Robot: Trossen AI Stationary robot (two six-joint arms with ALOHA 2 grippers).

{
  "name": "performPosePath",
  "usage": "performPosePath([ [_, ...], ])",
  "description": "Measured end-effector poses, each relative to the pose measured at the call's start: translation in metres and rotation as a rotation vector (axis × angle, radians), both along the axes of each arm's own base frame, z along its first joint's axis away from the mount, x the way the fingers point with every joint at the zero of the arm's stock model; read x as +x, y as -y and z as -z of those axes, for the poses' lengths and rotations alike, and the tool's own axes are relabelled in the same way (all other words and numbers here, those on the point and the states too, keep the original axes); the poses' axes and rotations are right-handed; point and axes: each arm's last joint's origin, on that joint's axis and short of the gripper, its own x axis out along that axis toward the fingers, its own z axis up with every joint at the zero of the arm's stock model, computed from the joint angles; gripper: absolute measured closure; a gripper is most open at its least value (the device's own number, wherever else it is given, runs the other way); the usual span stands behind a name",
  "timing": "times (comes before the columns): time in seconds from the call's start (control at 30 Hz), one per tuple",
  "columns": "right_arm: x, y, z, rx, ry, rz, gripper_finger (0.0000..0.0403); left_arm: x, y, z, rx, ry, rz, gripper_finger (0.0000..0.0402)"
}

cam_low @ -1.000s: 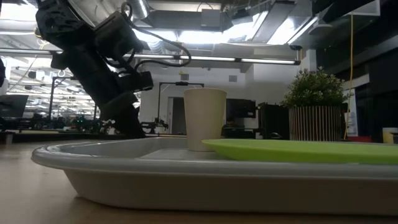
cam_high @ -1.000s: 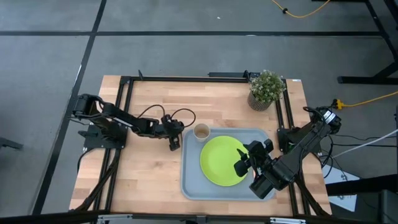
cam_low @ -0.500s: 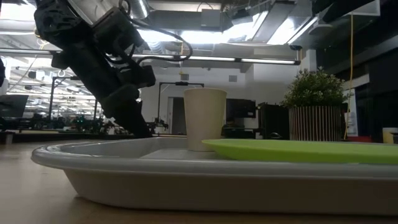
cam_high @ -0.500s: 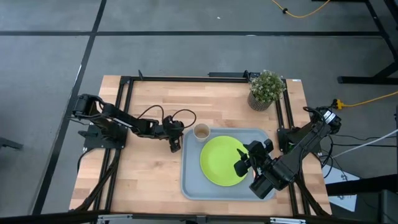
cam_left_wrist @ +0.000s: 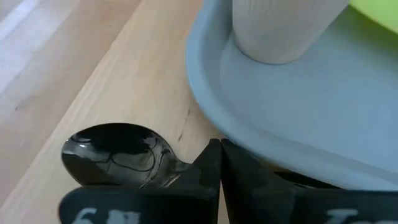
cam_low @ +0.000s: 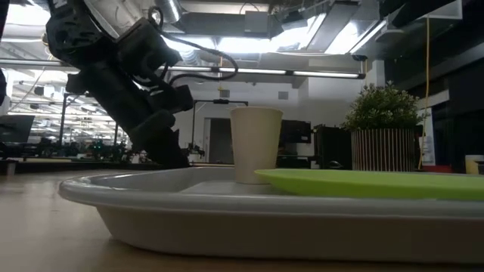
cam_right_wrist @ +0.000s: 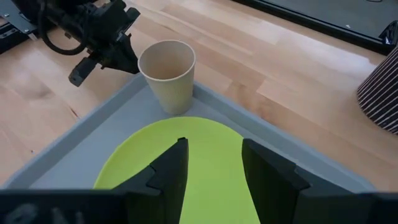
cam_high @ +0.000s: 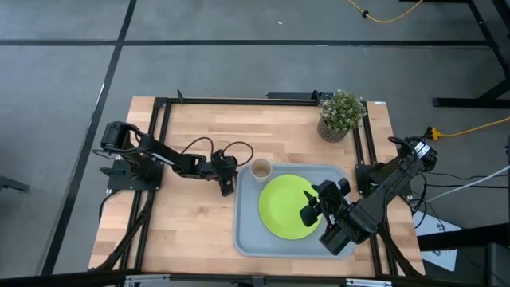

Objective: Pick and place plate/cup/fork/spoon on tray
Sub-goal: Put the black spoon on the gray serving tray to the left side of the green plate

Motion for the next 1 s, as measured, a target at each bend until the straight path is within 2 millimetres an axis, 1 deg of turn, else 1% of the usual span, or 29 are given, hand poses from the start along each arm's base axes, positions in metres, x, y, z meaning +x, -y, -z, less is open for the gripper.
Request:
performPosePath([
  [0.27,0.000,0.000,0.000,0.006,-0.004,0.000,0.0247,-0.008,0.006,0.004,0.002,-0.103,0.006,0.0401],
  [0.5,0.000,0.000,0.000,0.006,-0.004,0.000,0.0247,-0.018,0.012,-0.002,-0.024,-0.153,0.003,0.0401],
  [0.67,0.000,0.000,0.000,0.007,-0.004,0.000,0.0247,-0.030,0.016,-0.013,-0.068,-0.185,-0.021,0.0402],
  [0.9,0.000,0.000,0.000,0.009,-0.002,0.000,0.0247,-0.044,0.028,-0.040,-0.235,-0.097,-0.133,0.0401],
  [1.0,0.000,-0.001,0.000,0.011,0.001,0.000,0.0247,-0.053,0.034,-0.048,-0.283,-0.098,-0.167,0.0401],
])
